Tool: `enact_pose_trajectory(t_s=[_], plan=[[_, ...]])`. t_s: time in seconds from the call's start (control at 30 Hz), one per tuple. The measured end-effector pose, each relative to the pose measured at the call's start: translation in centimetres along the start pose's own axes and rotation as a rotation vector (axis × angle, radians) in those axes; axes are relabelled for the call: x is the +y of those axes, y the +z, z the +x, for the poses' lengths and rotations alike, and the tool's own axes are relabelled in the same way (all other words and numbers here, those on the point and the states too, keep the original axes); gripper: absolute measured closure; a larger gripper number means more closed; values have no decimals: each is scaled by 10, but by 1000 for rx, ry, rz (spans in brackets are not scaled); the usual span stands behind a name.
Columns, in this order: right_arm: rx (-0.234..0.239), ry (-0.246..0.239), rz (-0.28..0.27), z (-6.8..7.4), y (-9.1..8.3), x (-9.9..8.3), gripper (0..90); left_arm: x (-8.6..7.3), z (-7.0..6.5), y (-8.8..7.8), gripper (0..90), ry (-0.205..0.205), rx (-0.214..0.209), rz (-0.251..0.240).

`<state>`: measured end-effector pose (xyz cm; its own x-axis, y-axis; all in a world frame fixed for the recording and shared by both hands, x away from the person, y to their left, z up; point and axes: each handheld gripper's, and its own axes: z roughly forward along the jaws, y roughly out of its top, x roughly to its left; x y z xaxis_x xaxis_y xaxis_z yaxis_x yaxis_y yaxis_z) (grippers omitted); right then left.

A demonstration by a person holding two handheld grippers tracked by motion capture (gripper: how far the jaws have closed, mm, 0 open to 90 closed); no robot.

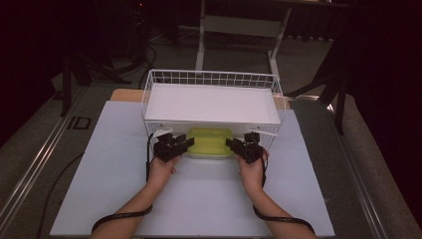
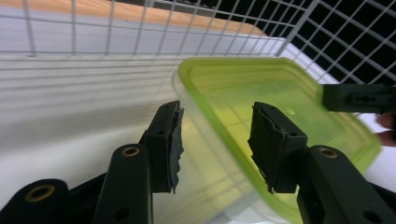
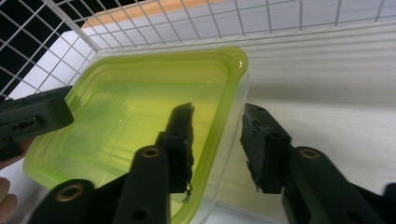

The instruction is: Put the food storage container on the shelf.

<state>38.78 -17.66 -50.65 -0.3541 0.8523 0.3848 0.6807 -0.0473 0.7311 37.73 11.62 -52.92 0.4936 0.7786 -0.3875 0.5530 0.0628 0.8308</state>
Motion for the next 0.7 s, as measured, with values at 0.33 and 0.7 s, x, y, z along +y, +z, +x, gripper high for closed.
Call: enact_pose_trajectory(t_s=[0.33,0.7], plan=[[11,-57,-43,9,-17,0,517,1,-4,-16,359,26,-44,-17],[66,-127,-53,31,-43,-8,521,-6,-10,-42,154,95,-135,-39]])
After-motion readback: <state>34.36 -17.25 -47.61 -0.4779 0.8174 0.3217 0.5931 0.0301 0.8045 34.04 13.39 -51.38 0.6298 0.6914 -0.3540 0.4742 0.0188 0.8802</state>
